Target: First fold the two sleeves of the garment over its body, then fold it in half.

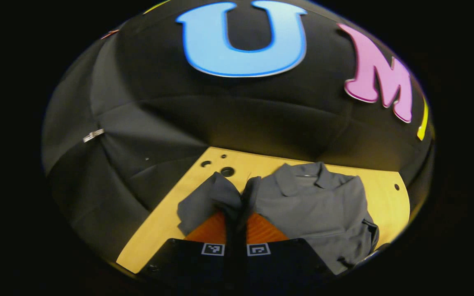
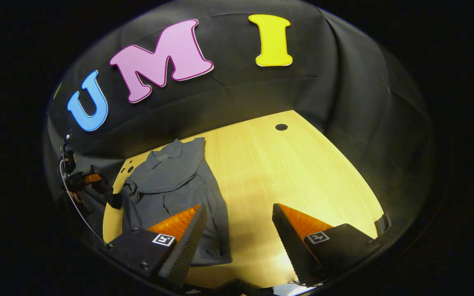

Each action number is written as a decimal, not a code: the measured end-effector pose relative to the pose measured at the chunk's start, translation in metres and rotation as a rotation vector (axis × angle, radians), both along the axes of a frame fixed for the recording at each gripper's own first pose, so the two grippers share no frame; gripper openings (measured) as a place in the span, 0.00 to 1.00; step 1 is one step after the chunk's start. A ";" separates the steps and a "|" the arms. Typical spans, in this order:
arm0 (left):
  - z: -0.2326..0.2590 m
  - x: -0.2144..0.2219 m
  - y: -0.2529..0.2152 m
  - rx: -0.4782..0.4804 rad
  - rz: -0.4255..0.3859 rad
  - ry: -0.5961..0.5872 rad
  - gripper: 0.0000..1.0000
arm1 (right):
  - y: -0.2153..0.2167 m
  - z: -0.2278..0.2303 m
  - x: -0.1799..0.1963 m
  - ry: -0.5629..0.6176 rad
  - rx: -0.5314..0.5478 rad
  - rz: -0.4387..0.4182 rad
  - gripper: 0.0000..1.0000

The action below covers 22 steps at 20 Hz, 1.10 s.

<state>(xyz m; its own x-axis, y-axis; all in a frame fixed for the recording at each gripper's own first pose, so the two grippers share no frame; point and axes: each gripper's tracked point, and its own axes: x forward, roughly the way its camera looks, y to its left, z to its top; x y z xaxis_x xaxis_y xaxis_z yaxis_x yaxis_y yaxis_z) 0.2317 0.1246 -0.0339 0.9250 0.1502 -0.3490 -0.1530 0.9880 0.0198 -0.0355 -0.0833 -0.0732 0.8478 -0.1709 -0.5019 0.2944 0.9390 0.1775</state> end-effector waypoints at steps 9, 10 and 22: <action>-0.001 0.054 -0.144 0.072 -0.234 0.018 0.05 | -0.011 -0.011 -0.002 0.014 -0.010 -0.006 0.99; -0.004 0.060 -0.154 0.082 -0.252 0.024 0.05 | -0.012 -0.015 -0.001 0.019 -0.007 -0.008 0.99; -0.063 0.110 -0.302 0.077 -0.467 0.152 0.10 | -0.018 -0.043 0.017 0.121 0.024 0.058 0.99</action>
